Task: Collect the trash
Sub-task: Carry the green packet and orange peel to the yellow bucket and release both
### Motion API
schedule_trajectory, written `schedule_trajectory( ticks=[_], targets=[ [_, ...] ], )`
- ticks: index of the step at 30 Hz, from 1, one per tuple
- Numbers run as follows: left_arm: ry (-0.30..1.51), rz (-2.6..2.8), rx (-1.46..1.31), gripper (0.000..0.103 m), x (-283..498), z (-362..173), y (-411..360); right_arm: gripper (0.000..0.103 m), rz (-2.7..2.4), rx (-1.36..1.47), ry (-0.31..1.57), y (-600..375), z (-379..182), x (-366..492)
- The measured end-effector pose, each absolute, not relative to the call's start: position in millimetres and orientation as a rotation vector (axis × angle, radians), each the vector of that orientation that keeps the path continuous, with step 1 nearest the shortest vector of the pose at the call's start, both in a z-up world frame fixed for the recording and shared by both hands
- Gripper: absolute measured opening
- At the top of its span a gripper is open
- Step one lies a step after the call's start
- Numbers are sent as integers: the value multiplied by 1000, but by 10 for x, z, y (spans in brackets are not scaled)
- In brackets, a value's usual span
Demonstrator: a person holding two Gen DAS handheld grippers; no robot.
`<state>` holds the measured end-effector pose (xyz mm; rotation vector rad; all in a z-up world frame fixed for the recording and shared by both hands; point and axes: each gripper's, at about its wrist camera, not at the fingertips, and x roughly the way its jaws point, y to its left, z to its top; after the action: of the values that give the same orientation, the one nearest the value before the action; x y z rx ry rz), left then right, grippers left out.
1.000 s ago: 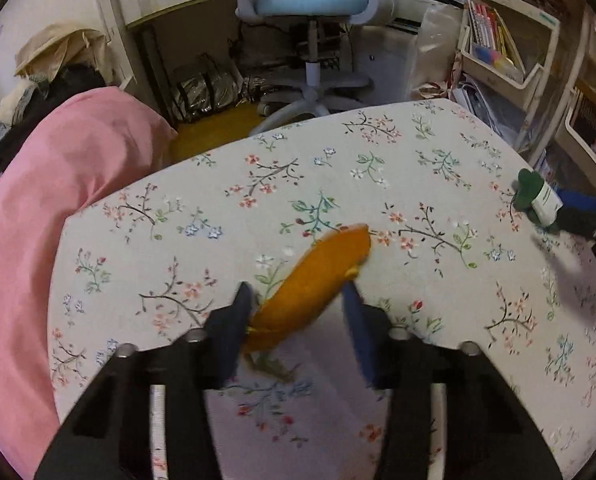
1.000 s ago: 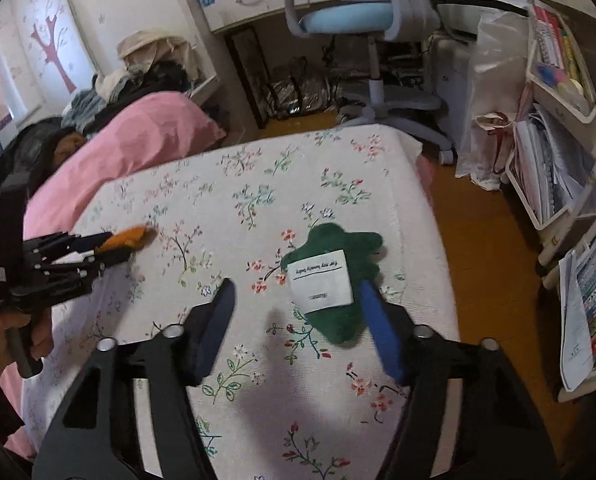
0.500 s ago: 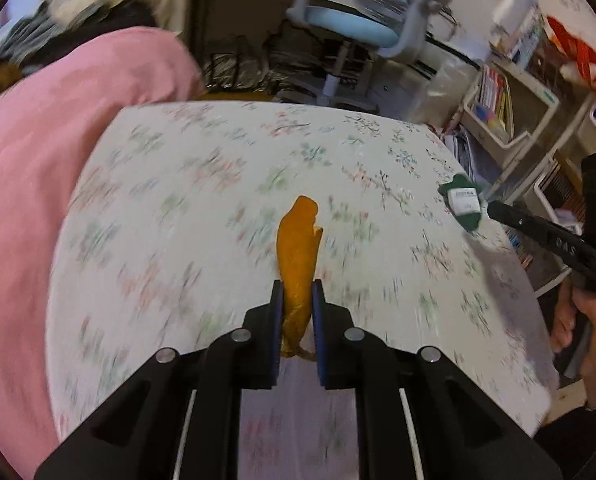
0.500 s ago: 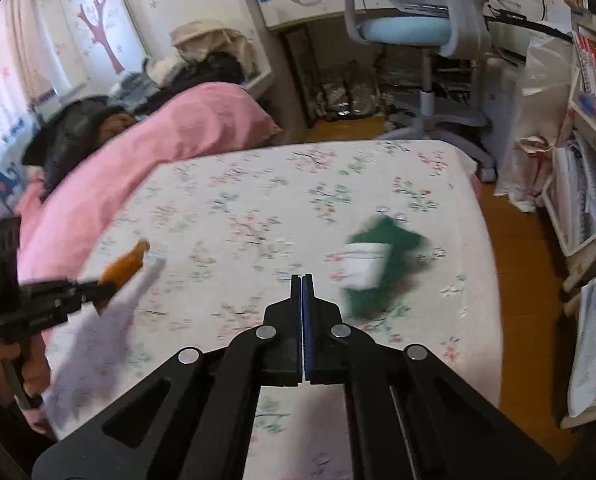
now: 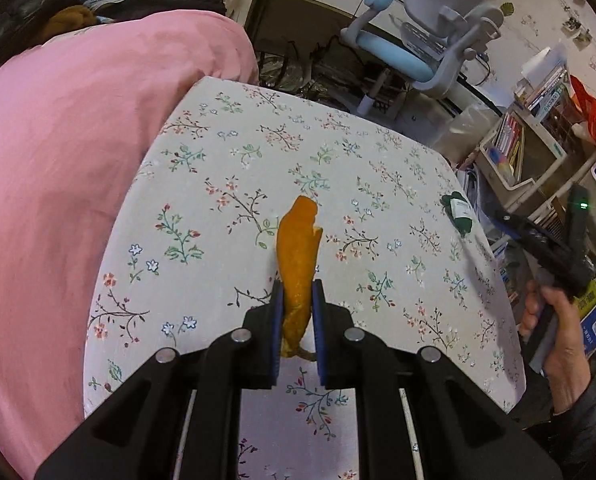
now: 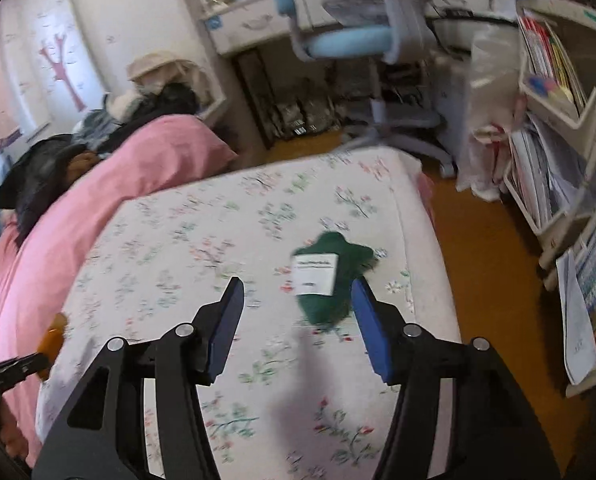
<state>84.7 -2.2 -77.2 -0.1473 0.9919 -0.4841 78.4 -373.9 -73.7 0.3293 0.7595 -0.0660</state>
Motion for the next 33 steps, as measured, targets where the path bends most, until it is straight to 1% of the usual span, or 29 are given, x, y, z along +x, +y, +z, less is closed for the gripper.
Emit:
schedule_trajectory(
  ticks=[4, 10, 11, 12, 15, 16, 25, 33],
  targets=[
    [999, -488, -107, 14, 863, -806, -113, 54, -80, 336, 815, -3790, -921, 973],
    [1000, -495, -62, 14, 917, -841, -226, 54, -107, 346, 846, -3870, -1152, 1220],
    [1003, -495, -58, 14, 933, -851, -240, 51, -107, 340, 844, -3873, -1154, 1234],
    [1006, -495, -52, 14, 946, -861, -253, 43, -105, 333, 844, -3876, -1159, 1277],
    [1007, -501, -42, 14, 958, -869, -279, 36, -79, 324, 842, -3851, -1180, 1298],
    [1004, -505, -38, 14, 950, -864, -287, 36, -63, 322, 842, -3823, -1179, 1295],
    [942, -499, -55, 14, 772, -703, -170, 35, 153, 410, 786, -3322, -802, 918],
    [864, -473, -137, 14, 380, -501, 21, 35, 278, 399, 754, -2716, -531, 187]
  ],
)
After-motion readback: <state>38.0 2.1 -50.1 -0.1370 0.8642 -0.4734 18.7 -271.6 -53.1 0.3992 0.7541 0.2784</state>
